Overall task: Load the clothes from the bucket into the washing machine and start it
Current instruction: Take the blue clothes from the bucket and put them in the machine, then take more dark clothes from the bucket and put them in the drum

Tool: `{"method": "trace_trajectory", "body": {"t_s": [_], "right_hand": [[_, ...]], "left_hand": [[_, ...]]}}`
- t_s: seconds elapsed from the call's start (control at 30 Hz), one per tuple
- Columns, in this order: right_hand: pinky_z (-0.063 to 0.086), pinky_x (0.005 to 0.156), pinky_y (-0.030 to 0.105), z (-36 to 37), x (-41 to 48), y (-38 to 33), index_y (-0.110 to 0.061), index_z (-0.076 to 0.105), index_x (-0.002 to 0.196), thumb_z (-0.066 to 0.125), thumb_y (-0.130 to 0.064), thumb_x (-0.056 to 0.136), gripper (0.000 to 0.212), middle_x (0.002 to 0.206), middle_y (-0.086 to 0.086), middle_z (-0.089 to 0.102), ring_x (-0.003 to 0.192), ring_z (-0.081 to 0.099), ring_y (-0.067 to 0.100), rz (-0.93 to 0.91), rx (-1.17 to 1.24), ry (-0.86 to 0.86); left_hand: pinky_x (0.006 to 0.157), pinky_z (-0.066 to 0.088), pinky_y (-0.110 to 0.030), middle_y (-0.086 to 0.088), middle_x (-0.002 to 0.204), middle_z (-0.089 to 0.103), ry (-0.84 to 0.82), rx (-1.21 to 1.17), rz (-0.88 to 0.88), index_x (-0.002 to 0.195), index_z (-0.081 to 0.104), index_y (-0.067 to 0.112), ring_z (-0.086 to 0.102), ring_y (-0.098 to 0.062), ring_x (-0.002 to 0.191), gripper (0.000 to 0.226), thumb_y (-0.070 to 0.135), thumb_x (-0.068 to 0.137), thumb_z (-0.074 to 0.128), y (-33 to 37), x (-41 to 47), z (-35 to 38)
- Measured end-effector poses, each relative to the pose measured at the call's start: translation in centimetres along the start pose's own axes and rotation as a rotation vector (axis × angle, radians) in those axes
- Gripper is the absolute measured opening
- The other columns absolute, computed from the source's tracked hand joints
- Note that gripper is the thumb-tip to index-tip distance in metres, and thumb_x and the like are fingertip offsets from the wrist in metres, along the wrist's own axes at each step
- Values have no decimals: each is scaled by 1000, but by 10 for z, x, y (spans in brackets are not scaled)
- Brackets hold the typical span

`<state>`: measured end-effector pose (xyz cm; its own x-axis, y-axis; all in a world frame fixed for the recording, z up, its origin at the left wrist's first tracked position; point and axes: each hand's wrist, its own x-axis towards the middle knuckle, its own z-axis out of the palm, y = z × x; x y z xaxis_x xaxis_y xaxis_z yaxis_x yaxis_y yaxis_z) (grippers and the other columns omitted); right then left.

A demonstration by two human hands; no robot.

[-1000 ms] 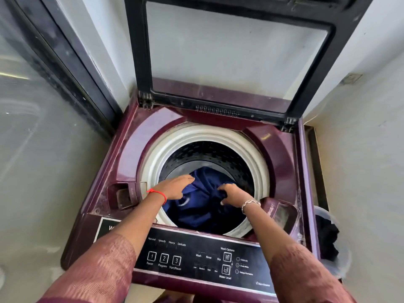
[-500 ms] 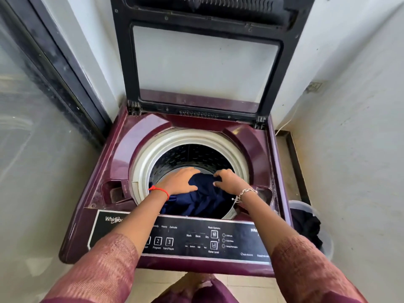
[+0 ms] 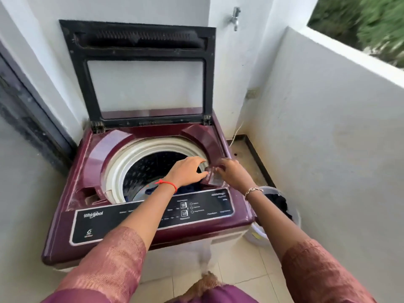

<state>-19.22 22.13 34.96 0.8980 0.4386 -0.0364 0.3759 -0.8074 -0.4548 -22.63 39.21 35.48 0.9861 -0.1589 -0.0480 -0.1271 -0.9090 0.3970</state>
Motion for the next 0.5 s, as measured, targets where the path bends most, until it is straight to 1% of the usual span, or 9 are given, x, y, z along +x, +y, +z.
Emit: {"method": "trace_trajectory", "body": {"t_s": [0.07, 0.13, 0.23, 0.3, 0.37, 0.43, 0.5], "right_hand": [[48, 82, 40, -11, -17, 21, 0, 62, 100, 50, -15, 90, 21, 106, 16, 64, 98, 59, 34, 29, -6, 60], [46, 88, 39, -20, -30, 43, -1, 61, 110, 52, -17, 91, 26, 116, 16, 61, 106, 57, 33, 68, -14, 100], [40, 100, 38, -28, -46, 81, -2, 56, 121, 51, -21, 93, 34, 131, 15, 54, 118, 51, 30, 157, -13, 109], [37, 102, 37, -32, -56, 110, -2, 54, 122, 52, -21, 93, 34, 135, 16, 50, 122, 48, 31, 210, -2, 105], [36, 103, 37, -36, -64, 145, -1, 53, 121, 52, -19, 92, 34, 137, 17, 46, 124, 47, 32, 260, 1, 89], [35, 105, 37, -40, -68, 184, 0, 52, 122, 52, -18, 92, 35, 144, 17, 39, 130, 42, 30, 300, 20, 61], [36, 105, 37, -44, -66, 222, 0, 50, 122, 53, -20, 91, 37, 149, 17, 30, 132, 40, 30, 332, 32, 41]], "left_hand": [[98, 41, -36, -4, 135, 53, -4, 5, 47, 133, 48, 18, 50, -22, 124, 49, 37, 88, 55, 25, 9, 6], [97, 41, -36, -5, 135, 53, -27, 6, 103, 133, 47, 16, 49, -22, 123, 48, 35, 89, 54, 48, 20, 14], [101, 39, -38, -8, 139, 47, -107, 6, 160, 137, 42, 14, 45, -23, 128, 52, 34, 90, 54, 82, 46, 31], [105, 36, -38, -8, 143, 44, -175, 2, 173, 139, 40, 14, 42, -22, 130, 56, 35, 89, 55, 103, 65, 46], [109, 29, -33, -9, 145, 41, -248, -18, 202, 139, 38, 12, 38, -22, 133, 59, 34, 88, 57, 125, 89, 68], [111, 23, -29, -12, 145, 38, -305, -23, 229, 140, 36, 7, 33, -22, 136, 64, 32, 87, 61, 144, 114, 91], [114, 19, -30, -14, 148, 34, -341, -1, 227, 141, 32, 5, 26, -23, 140, 70, 33, 86, 63, 158, 141, 114]]}}
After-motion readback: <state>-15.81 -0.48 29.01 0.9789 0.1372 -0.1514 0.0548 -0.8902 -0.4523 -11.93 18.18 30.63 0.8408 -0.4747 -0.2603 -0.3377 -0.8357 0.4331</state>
